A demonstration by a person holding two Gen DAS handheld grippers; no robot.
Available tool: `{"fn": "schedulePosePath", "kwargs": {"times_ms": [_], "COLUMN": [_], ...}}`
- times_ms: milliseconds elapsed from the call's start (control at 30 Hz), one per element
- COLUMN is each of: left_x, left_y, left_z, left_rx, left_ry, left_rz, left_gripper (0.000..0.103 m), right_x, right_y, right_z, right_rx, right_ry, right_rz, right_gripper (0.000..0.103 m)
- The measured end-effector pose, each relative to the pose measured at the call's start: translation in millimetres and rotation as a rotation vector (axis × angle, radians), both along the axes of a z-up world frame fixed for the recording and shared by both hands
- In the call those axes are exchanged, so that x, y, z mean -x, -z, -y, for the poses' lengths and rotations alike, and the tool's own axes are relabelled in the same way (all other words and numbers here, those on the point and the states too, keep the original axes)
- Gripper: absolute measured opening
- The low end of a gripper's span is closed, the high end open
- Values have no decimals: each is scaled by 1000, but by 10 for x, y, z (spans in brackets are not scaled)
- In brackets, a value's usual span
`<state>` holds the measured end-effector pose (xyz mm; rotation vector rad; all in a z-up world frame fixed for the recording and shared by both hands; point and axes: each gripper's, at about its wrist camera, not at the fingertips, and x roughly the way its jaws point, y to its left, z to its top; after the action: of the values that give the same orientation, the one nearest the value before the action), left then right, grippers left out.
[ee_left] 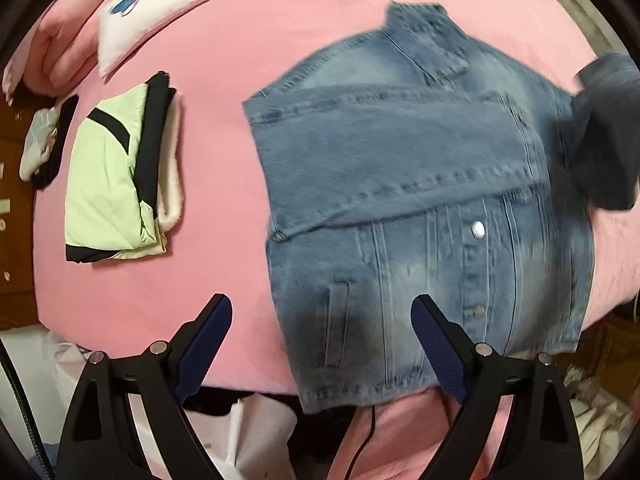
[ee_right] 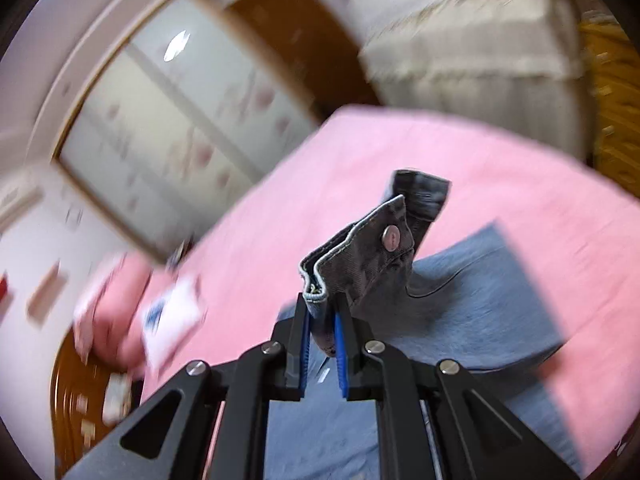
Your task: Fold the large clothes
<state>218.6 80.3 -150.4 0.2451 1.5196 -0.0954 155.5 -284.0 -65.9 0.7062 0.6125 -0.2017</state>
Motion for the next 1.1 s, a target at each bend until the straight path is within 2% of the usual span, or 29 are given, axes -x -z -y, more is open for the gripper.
{"fn": "schedulePosePath", "kwargs": {"times_ms": [67, 167, 200, 267, 300, 333, 400, 467, 533, 600, 633, 700, 767, 900, 967, 1033, 1100], "left_x": [-74, -197, -233, -319, -354, -401, -452, -498, -543, -586, -598, -616, -616, -611, -592, -557, -521], "left_y": [47, 218, 290, 434, 489, 561, 669, 802, 985, 1154, 1224, 1391, 1542, 1779, 1878, 1927, 1907], "left_z": [-57, -69, -49, 7, 38, 81, 175, 283, 429, 568, 635, 790, 940, 1191, 1327, 1449, 1570], "left_rx": [12, 7, 6, 4, 4, 10, 30, 42, 65, 96, 109, 130, 110, 85, 105, 145, 181], "left_ry": [-22, -32, -30, -22, -21, -21, -28, -36, -40, -44, -46, -52, -56, -52, -65, -105, -111], "left_rz": [25, 36, 32, 24, 25, 30, 36, 33, 31, 26, 21, 8, 1, -6, -27, -35, -4], "left_gripper": [90, 90, 90, 90, 90, 90, 90, 90, 90, 90, 90, 90, 90, 90, 85, 71, 58], "right_x": [-240, -500, -620, -717, -770, -755, -654, -441, -242, 17, 19, 244, 413, 621, 657, 670, 649], "right_y": [305, 741, 1007, 1319, 1510, 1586, 1619, 1554, 1530, 1496, 1556, 1562, 1594, 1711, 1742, 1777, 1817], "right_z": [-402, -728, -830, -964, -996, -1011, -958, -856, -720, -520, -478, -303, -154, 245, 382, 503, 589], "right_rx": [29, 67, 52, 34, 28, 28, 23, 30, 51, 119, 151, 293, 397, 421, 423, 440, 453], "right_ry": [-84, -149, -199, -260, -282, -285, -274, -254, -234, -225, -228, -243, -258, -241, -227, -219, -228], "right_rz": [-97, -216, -265, -360, -442, -472, -481, -451, -432, -441, -454, -496, -532, -614, -631, -636, -644], "right_gripper": [11, 16, 20, 43, 45, 45, 47, 64, 69, 70, 70, 70, 70, 70, 70, 70, 69]}}
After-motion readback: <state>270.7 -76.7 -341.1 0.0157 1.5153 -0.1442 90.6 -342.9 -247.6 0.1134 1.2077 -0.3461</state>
